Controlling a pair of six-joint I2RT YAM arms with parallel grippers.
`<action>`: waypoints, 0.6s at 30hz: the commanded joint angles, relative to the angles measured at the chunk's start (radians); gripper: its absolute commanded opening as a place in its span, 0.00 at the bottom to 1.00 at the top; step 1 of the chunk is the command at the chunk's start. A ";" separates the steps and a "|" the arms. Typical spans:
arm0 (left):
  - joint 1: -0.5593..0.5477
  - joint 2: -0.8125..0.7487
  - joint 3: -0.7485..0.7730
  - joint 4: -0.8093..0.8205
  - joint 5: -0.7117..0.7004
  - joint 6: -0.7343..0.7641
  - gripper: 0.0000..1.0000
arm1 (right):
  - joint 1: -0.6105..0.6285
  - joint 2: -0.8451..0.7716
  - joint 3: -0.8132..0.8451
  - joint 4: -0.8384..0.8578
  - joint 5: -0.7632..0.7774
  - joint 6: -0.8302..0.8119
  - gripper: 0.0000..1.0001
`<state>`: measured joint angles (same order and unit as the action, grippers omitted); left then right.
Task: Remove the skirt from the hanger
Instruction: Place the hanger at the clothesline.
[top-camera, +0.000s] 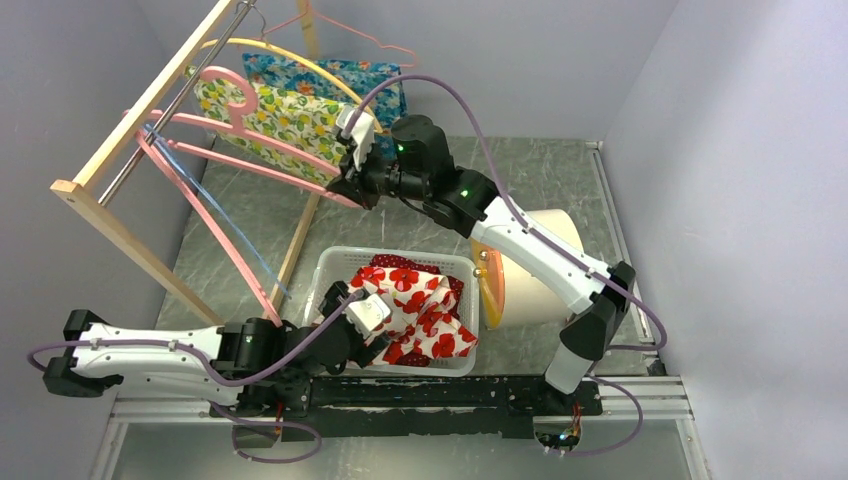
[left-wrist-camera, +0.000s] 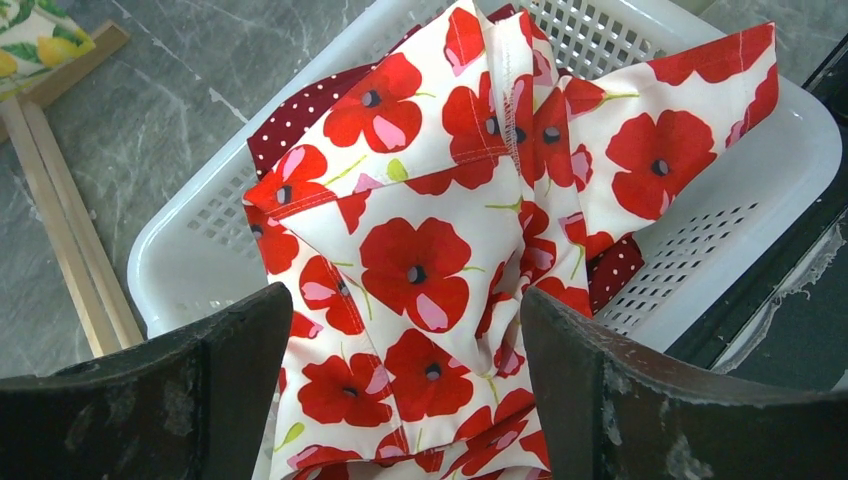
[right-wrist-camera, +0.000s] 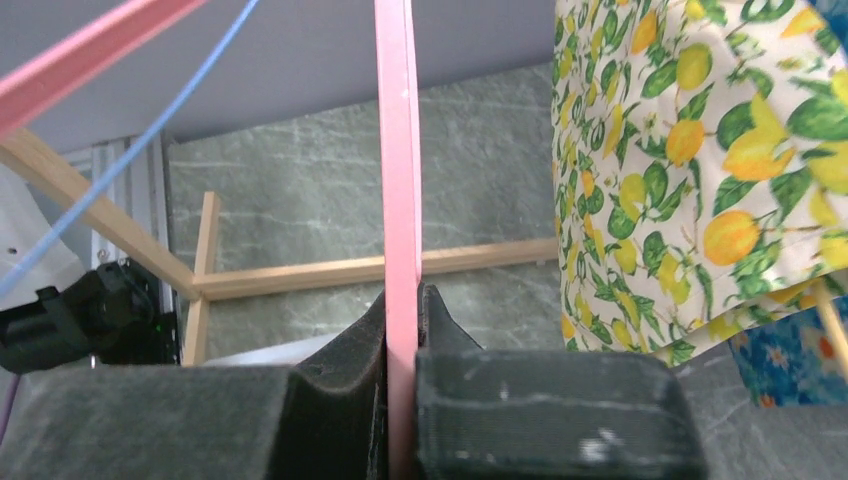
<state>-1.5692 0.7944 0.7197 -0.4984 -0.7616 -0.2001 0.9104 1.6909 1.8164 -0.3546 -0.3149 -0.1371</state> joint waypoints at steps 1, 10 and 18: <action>-0.005 -0.027 0.001 0.018 -0.035 -0.031 0.89 | -0.005 0.011 0.004 0.166 -0.037 0.022 0.00; -0.006 -0.017 0.066 -0.083 -0.028 -0.215 0.88 | -0.005 0.132 0.116 0.131 -0.089 0.040 0.00; -0.005 0.048 0.171 -0.189 -0.003 -0.285 0.88 | -0.005 0.182 0.119 0.209 -0.107 0.086 0.00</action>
<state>-1.5692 0.8211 0.8268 -0.6189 -0.7647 -0.4156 0.9089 1.8629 1.9106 -0.2138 -0.4065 -0.0895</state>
